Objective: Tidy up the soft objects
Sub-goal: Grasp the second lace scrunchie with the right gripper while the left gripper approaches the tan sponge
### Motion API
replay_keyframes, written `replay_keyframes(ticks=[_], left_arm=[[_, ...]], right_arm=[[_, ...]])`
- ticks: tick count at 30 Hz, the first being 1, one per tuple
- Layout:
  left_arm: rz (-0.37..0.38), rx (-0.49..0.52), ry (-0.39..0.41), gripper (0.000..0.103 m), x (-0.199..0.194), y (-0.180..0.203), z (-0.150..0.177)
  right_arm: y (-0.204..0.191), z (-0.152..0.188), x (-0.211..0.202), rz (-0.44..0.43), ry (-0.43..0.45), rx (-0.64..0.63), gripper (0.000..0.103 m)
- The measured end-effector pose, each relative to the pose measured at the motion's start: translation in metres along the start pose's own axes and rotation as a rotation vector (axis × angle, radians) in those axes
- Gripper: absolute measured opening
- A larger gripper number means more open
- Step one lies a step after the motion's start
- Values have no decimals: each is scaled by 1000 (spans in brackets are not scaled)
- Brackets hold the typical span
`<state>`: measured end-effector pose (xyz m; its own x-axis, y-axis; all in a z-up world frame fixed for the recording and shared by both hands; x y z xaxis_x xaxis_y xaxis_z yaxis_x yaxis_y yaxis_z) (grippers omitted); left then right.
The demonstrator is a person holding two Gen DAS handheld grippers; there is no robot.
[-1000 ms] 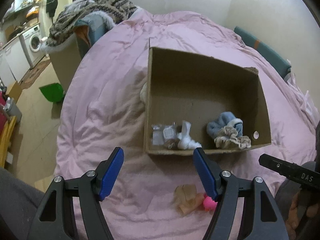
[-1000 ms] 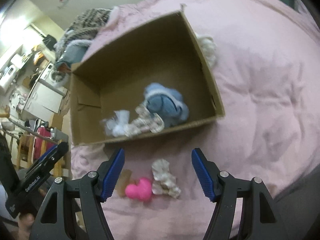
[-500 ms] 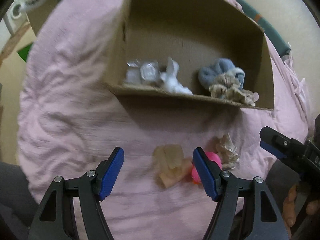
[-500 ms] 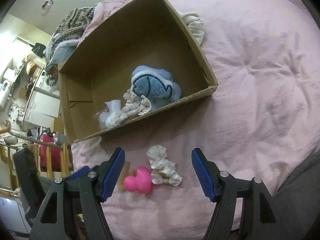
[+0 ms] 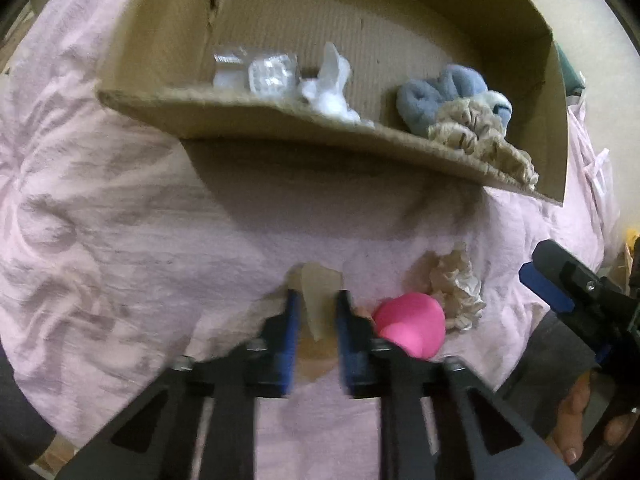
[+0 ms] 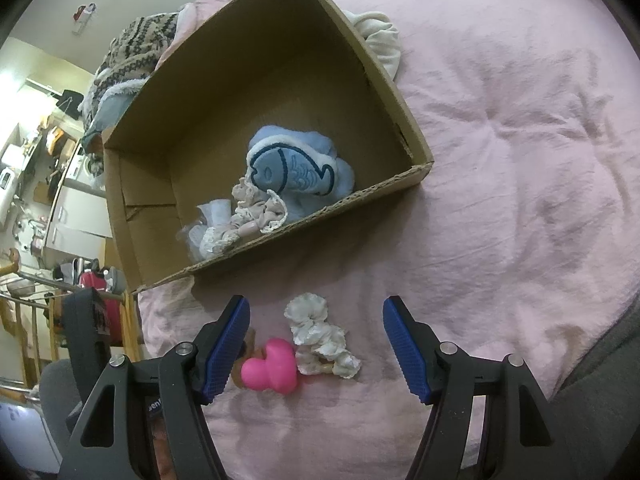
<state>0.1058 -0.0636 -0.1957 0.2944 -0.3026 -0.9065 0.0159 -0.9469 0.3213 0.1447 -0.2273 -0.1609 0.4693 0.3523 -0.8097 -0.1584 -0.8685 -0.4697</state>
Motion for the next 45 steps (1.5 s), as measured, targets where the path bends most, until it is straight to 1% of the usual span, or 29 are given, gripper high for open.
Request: replay_keyframes(ticks=[4, 7, 8, 10, 13, 15, 19, 20, 22, 23, 24, 27, 29, 30, 31, 34, 39, 45], left_arm=[[31, -4, 19, 6, -11, 4, -5], [15, 16, 55, 6, -27, 6, -7], [1, 28, 81, 6, -37, 6, -8], [-2, 41, 120, 6, -50, 7, -11], [-32, 64, 191, 6, -73, 3, -15], [-48, 55, 223, 6, -81, -1, -18], [-63, 38, 228, 6, -82, -7, -20], [-69, 37, 229, 6, -82, -7, -21], [-80, 40, 232, 6, -78, -5, -22], [-82, 41, 233, 6, -77, -4, -23], [-84, 42, 235, 6, -77, -6, -22], [-91, 42, 237, 6, -77, -10, -22], [-96, 44, 237, 6, -76, -10, -23], [-98, 46, 236, 6, -75, -10, -22], [-101, 47, 235, 6, -75, -10, -22], [-115, 54, 243, 6, -75, -11, -23], [-137, 49, 260, 6, -78, -16, -27], [-172, 55, 282, 6, -84, -22, -27]], right_arm=[[0, 0, 0, 3, -2, -3, 73], [0, 1, 0, -1, -8, 2, 73], [-1, 1, 2, -5, -16, 6, 73], [0, 4, 5, -19, -42, 22, 73], [2, 12, 15, -29, -95, 50, 73], [3, 18, 23, -30, -136, 61, 73], [2, 27, 36, -9, -193, 42, 72], [1, 29, 39, -1, -206, 31, 70], [-2, 35, 45, 7, -235, 8, 53], [-2, 38, 48, 17, -247, -7, 49], [-2, 40, 50, 25, -256, -20, 43], [-2, 45, 54, 51, -268, -50, 38], [-4, 47, 53, 55, -265, -65, 30], [-5, 48, 53, 58, -262, -75, 16], [-8, 48, 53, 60, -257, -82, 13], [-14, 46, 48, 52, -227, -99, 13], [-16, 40, 37, 34, -180, -98, 12], [-19, 36, 21, 34, -125, -120, 12]])
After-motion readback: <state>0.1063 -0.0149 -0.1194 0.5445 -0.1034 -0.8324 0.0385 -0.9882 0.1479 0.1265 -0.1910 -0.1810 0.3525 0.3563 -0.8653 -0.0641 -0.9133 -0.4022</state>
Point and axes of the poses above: each gripper's, at about its wrist camera, not at the fingertips, and x roughly the way its jaws point, y to its right, z to its underside, the point moved 8 cm from there along x, roughly the way its jaws point, and after that the axes turned 10 degrees about y, right-handed, at the moved point
